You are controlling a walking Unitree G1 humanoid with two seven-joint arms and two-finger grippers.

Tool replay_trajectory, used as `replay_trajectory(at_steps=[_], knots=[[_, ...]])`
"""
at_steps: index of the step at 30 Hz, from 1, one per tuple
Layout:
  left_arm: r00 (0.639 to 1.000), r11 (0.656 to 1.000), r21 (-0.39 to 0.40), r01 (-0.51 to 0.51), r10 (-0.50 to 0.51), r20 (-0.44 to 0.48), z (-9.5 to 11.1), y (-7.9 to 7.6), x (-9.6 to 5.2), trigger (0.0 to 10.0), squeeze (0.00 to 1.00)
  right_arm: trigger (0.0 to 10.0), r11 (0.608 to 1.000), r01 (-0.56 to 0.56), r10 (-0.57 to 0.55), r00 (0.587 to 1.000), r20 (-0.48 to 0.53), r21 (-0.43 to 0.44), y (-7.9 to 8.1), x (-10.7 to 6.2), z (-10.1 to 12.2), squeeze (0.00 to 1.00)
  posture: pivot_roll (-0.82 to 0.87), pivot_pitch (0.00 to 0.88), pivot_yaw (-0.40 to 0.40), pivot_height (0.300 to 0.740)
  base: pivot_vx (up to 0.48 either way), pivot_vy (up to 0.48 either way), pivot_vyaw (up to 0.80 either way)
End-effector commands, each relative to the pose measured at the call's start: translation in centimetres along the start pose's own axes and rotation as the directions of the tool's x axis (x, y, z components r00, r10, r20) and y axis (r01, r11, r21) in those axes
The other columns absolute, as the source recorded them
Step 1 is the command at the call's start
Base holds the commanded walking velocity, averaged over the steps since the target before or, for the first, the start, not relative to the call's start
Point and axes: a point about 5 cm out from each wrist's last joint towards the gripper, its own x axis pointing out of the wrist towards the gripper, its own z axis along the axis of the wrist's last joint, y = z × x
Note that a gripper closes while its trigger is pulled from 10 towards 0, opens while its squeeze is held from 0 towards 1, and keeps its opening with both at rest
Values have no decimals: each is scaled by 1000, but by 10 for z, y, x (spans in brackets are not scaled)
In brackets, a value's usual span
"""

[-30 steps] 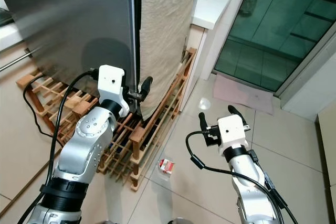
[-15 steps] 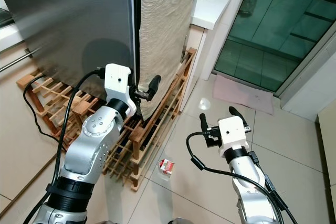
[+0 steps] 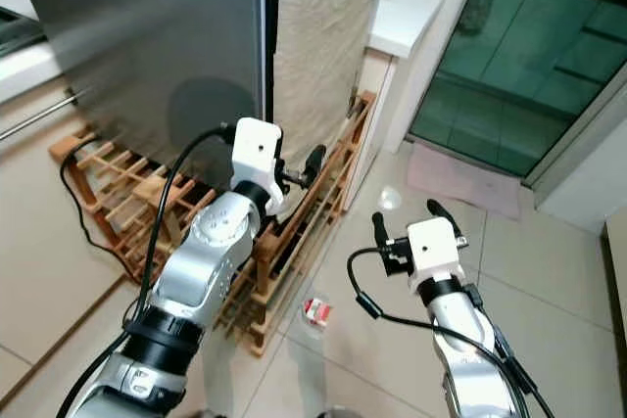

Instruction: Restocking fridge

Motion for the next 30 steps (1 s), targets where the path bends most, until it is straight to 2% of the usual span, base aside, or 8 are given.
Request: replay_trajectory(at_steps=[1, 6, 11, 16, 25, 26, 28, 30], knots=[[998, 997, 38, -64, 64, -15, 2, 8, 5, 10000, 0, 10000, 1000, 25, -25, 1000, 8, -11, -6, -1, 2, 0, -132, 39, -62, 732, 0, 0, 0], [982, 983, -61, -174, 169, -80, -5, 20, 7, 10000, 0, 10000, 1000, 26, -26, 1000, 5, -10, -5, -1, 2, 0, -136, 41, -61, 732, 0, 0, 0], [985, 950, -278, -143, 109, -133, -9, 7, 8, 10000, 0, 10000, 1000, 27, -27, 1000, 5, -12, -6, -1, 2, 0, -136, 43, -64, 732, 0, 0, 0], [985, 928, -347, -137, 91, -146, -8, 3, 8, 10000, 0, 10000, 1000, 27, -27, 1000, 4, -13, -7, -1, 2, 0, -136, 43, -67, 732, 0, 0, 0], [990, 985, -112, 132, -125, 69, 28, -24, 7, 10000, 0, 10000, 1000, 24, -23, 1000, 7, -15, -6, -1, 2, 0, -137, 46, -68, 732, 0, 0, 0], [990, 985, -112, 132, -125, 69, 28, -24, 7, 10000, 0, 10000, 1000, 24, -23, 1000, 7, -15, -6, -1, 2, 0, -137, 46, -68, 732, 0, 0, 0], [982, 989, 37, 144, -147, 121, 33, -16, -3, 10000, 0, 10000, 1000, 26, -26, 1000, 12, -11, -6, 0, 4, 0, -134, 46, -69, 732, 0, 0, 0], [982, 990, 38, 139, -142, 125, 32, -9, -8, 10000, 0, 10000, 1000, 26, -26, 1000, 13, -9, -6, 0, 4, 0, -126, 44, -72, 732, 0, 0, 0]])
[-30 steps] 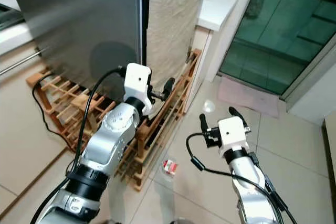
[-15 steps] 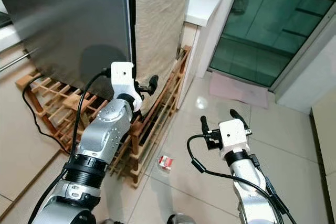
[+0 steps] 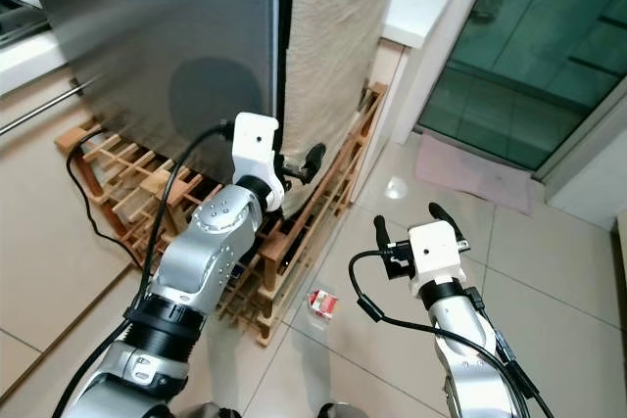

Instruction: Restocking fridge

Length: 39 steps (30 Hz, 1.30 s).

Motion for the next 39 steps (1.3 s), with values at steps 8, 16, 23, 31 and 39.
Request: replay_trajectory(at_steps=[8, 16, 23, 31, 39], knots=[[994, 997, -30, 70, -67, 85, 13, -17, -8, 10000, 0, 10000, 1000, 11, -11, 1000, 13, -6, -4, 4, 4, 0, -115, 35, -78, 732, 0, 0, 0], [994, 996, -62, 58, -52, 99, 15, -15, -10, 10000, 0, 10000, 1000, 9, -9, 1000, 26, -6, -3, 7, 7, 0, -116, 19, -76, 732, 0, 0, 0], [986, 994, 22, -109, 105, 126, 0, 42, -62, 10000, 0, 10000, 997, 67, -69, 991, 111, 25, -7, 3, 31, 0, -82, 11, -64, 732, 0, 0, 0], [988, 970, 191, -153, 145, 54, -24, 60, -114, 10000, 0, 10000, 995, 87, -91, 989, 113, 41, -6, -20, 36, 0, -62, 6, -53, 732, 0, 0, 0], [947, 929, 183, -322, 317, 57, -33, 59, -154, 10000, 0, 10000, 990, 130, -137, 978, 156, 56, -9, -39, 42, 0, -54, 0, -52, 732, 0, 0, 0]])
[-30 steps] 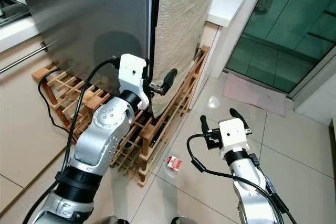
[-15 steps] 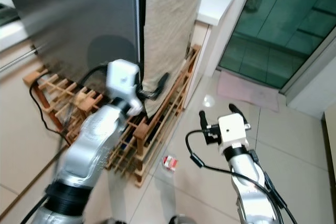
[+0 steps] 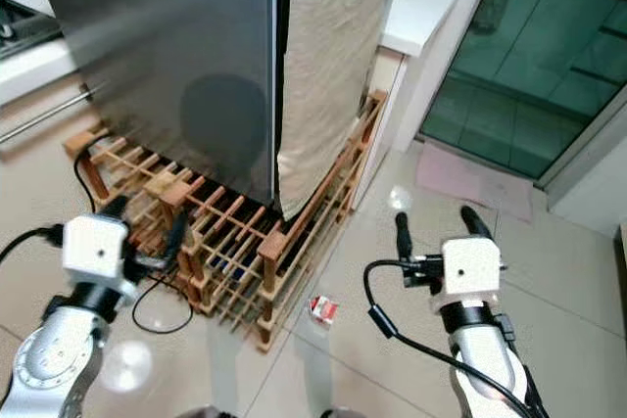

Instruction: Restocking fridge

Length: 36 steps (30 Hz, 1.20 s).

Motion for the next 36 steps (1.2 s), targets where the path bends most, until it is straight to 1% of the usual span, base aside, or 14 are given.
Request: replay_trajectory(at_steps=[1, 2, 5, 7, 10, 12, 15, 16, 19, 22, 23, 28, 30, 36], knots=[[999, 1000, -10, 22, -21, 31, 7, -8, 3, 10000, 0, 10000, 1000, 7, -7, 999, 34, -13, -1, 1, 6, 0, -54, 0, -52, 732, 0, 0, 0], [998, 999, -35, 32, -30, 59, 11, -12, 4, 10000, 0, 10000, 999, 17, -16, 999, 36, -34, -3, 3, 4, 0, -55, 0, -56, 732, 0, 0, 0], [993, 998, -42, 50, -45, 105, 16, -14, 3, 10000, 0, 10000, 998, 8, -7, 1000, 30, -54, -3, 5, 3, 0, -60, 0, -57, 732, 245, 0, 0], [992, 998, -47, 52, -47, 119, 18, -16, 2, 10000, 0, 10000, 998, 13, -12, 1000, 17, -54, -4, 5, 1, 0, -62, 0, -58, 732, 476, 0, 0], [990, 998, -59, 30, -22, 141, 23, -15, 4, 10000, 0, 10000, 998, 22, -22, 1000, 3, -61, -8, 7, -5, 0, -63, 0, -60, 732, 476, 0, 0], [989, 997, -71, 23, -12, 147, 24, -15, 5, 10000, 0, 10000, 998, 22, -22, 1000, 1, -65, -9, 8, -7, 0, -62, 0, -62, 732, 461, 0, 0], [989, 998, -66, 16, -6, 148, 24, -14, 5, 10000, 0, 10000, 998, 17, -16, 1000, 6, -59, -9, 7, -7, 0, -60, 0, -63, 732, 446, 0, 0], [989, 998, -63, 14, -4, 148, 24, -14, 5, 10000, 0, 10000, 998, -3, 3, 1000, 10, -63, -7, 4, -8, 0, -57, 0, -65, 732, 442, 0, 0], [989, 998, -63, 14, -5, 147, 24, -14, 6, 10000, 0, 10000, 998, -9, 9, 1000, 1, -59, -6, 2, -11, 0, -57, 0, -65, 732, 442, 0, 0], [989, 998, -54, 27, -18, 147, 25, -16, 9, 10000, 0, 10000, 998, -4, 3, 1000, -13, -60, -8, 1, -20, 0, -54, 0, -66, 732, 446, 0, 0], [989, 999, -48, 24, -16, 148, 26, -16, 12, 10000, 0, 10000, 998, -3, 2, 1000, -18, -61, -9, 2, -24, 0, -56, 0, -64, 732, 416, 0, 0], [989, 998, -43, 47, -41, 145, 27, -18, 18, 10000, 0, 10000, 997, -7, 4, 999, -39, -72, -11, 0, -33, 0, -56, 0, -64, 732, 0, 0, 0], [988, 997, -48, 55, -47, 148, 28, -18, 19, 10000, 0, 10000, 997, -8, 4, 998, -60, -72, -12, -2, -37, 0, -60, 0, -63, 732, 0, 0, -800], [987, 996, -72, 57, -45, 152, 32, -15, 29, 10000, 0, 10000, 997, -6, 3, 999, -47, -76, -13, 2, -39, 0, -67, 0, -58, 732, 0, 0, -789]])
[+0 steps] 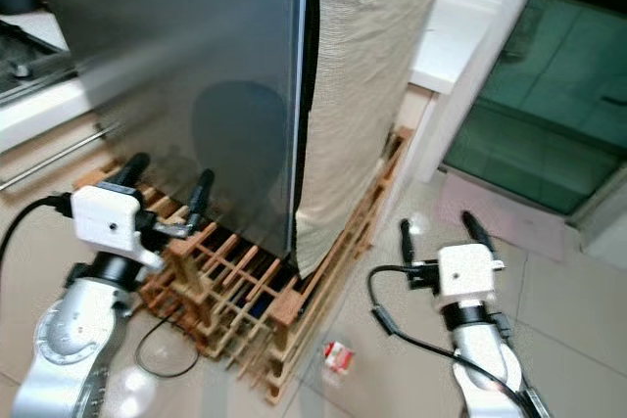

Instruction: Restocking fridge

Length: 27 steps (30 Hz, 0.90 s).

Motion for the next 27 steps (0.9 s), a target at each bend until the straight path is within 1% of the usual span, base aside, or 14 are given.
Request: replay_trajectory(at_steps=[1, 2, 3, 4, 7, 9, 11, 13, 18, 20, 24, 26, 27], knots=[[999, 999, -23, 33, -33, 15, 4, -9, 6, 10000, 0, 10000, 1000, 21, -22, 1000, -14, -16, -9, -1, -4, 0, -67, 0, -58, 732, 0, 0, -781], [999, 999, -23, 33, -33, 15, 4, -9, 6, 10000, 0, 10000, 1000, 21, -22, 1000, -14, -16, -9, -1, -4, 0, -67, 0, -58, 732, 0, 0, -781], [1000, 999, 21, 24, -25, 13, 4, -9, 8, 10000, 0, 10000, 1000, 9, -9, 1000, -1, -22, -9, 1, -3, 0, -71, 0, -58, 732, 0, 0, -638], [1000, 999, 32, 20, -21, 10, 4, -9, 8, 10000, 0, 10000, 1000, 2, -2, 1000, 4, -30, -9, 2, -3, 0, -71, 0, -58, 732, 0, 0, -413], [999, 999, 15, 31, -31, 11, 4, -9, 9, 10000, 0, 10000, 999, 9, -9, 1000, 12, -32, -12, 7, -3, 0, -70, 0, -60, 732, 0, 0, 0], [999, 999, 10, 38, -38, 12, 4, -10, 8, 10000, 0, 10000, 999, 8, -8, 1000, 0, -42, -13, 9, -2, 0, -70, 0, -61, 732, 0, 0, 0], [999, 999, -11, 53, -53, 13, 4, -12, 8, 10000, 0, 10000, 1000, 10, -10, 1000, -8, -29, -13, 12, -1, 0, -68, 0, -63, 732, 0, 0, -788], [997, 997, -16, 71, -71, 11, 3, -14, 6, 10000, 0, 10000, 999, 1, -1, 1000, 1, -41, -13, 13, 1, 0, -66, 0, -64, 732, 0, 0, -784], [997, 997, 8, 71, -71, -18, -4, -13, 2, 10000, 0, 10000, 999, -18, 18, 1000, 10, -48, -10, 16, 2, 0, -61, 0, -67, 732, 0, 0, -781], [998, 998, 15, 62, -61, -31, -7, -10, 3, 10000, 0, 10000, 998, -22, 23, 1000, 19, -52, -8, 16, 4, 0, -61, 0, -68, 732, 0, 0, 0], [998, 998, 18, 58, -57, -39, -8, -11, 5, 10000, 0, 10000, 998, -23, 25, 999, 26, -50, -6, 19, 8, 0, -63, 0, -70, 732, 0, 0, 0], [997, 997, 46, 54, -52, -50, -8, -11, 6, 10000, 0, 10000, 998, -26, 28, 999, 26, -51, -6, 19, 8, 0, -64, 0, -71, 732, 0, 0, 0], [997, 997, 46, 54, -52, -50, -8, -11, 6, 10000, 0, 10000, 998, -26, 28, 999, 26, -51, -6, 19, 8, 0, -64, 0, -71, 732, 0, 0, 0]])
